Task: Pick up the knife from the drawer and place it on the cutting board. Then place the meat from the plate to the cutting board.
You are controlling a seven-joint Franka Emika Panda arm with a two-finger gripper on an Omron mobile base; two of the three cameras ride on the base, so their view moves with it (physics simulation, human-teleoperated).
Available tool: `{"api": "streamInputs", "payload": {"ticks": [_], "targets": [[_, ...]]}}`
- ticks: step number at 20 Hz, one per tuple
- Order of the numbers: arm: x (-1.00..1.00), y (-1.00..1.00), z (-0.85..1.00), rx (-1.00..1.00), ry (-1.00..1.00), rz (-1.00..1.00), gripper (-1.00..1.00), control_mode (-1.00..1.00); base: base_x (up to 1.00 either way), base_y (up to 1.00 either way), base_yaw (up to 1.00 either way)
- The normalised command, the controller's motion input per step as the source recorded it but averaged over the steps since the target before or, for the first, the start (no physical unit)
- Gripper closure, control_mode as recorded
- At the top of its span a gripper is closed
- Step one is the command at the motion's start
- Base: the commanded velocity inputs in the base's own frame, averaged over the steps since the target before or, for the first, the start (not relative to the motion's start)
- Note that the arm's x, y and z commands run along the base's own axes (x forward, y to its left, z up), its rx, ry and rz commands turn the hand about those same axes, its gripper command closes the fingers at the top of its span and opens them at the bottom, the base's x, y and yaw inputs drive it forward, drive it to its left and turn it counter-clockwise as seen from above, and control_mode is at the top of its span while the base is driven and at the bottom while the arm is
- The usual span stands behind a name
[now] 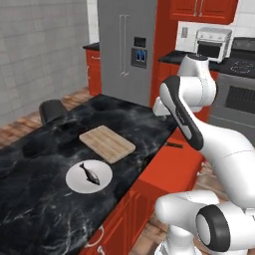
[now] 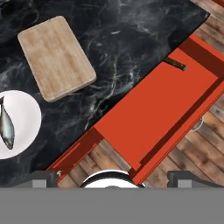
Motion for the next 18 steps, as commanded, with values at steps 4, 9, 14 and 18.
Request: {"api": "streamInputs", "payload": {"ticks": [4, 9, 14, 18], "targets": [[0.0, 0.0, 0.0, 0.0, 0.0, 0.0, -1.0, 1.0, 0.05, 0.44, -0.22], [0.0, 0.0, 0.0, 0.0, 0.0, 0.0, -1.0, 1.0, 0.01, 0.47, -0.21], [0.0, 0.0, 0.0, 0.0, 0.0, 0.0, -1.0, 1.0, 0.0, 0.49, -0.23], [0.0, 0.0, 0.0, 0.0, 0.0, 0.0, -1.0, 1.0, 0.0, 0.59, -0.24]]}}
